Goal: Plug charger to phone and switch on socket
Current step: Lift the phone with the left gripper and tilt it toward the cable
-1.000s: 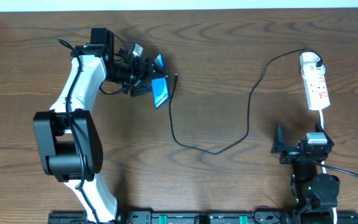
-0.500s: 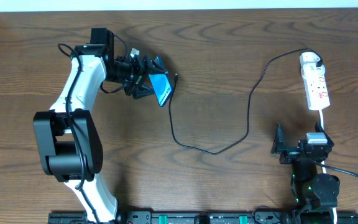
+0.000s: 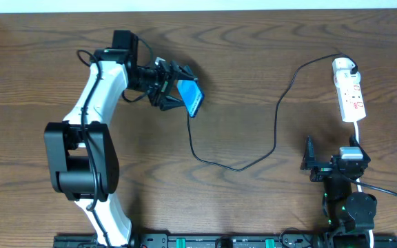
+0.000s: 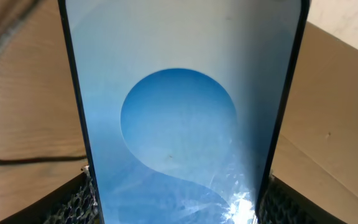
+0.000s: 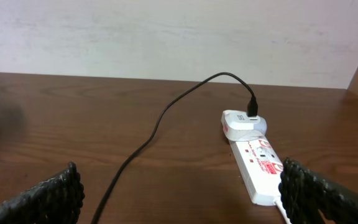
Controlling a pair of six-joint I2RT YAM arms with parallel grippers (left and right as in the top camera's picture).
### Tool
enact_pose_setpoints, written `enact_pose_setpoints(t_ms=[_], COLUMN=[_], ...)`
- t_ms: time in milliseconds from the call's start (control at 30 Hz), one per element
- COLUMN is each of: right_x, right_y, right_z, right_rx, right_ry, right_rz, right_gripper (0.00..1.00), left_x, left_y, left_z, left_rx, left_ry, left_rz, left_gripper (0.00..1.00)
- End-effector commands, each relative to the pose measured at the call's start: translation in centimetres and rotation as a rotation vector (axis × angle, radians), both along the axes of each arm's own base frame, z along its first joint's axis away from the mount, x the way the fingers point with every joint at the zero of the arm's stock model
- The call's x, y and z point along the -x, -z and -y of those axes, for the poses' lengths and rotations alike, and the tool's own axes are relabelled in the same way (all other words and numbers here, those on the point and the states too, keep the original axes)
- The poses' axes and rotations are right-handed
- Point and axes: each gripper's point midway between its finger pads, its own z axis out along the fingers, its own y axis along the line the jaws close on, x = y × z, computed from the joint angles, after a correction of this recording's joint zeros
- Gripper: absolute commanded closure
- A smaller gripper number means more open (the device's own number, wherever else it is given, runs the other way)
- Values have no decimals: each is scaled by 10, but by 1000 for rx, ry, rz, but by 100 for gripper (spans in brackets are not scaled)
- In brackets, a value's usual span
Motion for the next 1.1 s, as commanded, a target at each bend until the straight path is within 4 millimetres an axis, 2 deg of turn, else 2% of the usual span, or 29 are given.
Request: enact_pose_setpoints(t_ms=[0, 333, 667, 1067], right_x=[0, 0, 0, 0], right_y=[0, 0, 0, 0], right_z=[-1, -1, -1, -1], right_rx=[12, 12, 12, 12], right_ry=[-4, -4, -4, -4], right_rz=[2, 2, 2, 2], right_gripper=[1, 1, 1, 1], left_x=[6, 16, 16, 16], left_y=[-21, -21, -21, -21], left_z=[16, 34, 34, 34], left_rx=[66, 66, 66, 68], left_ry=[3, 5, 8, -109], left_rz=[-34, -115, -109, -310], left_gripper=[35, 36, 36, 36])
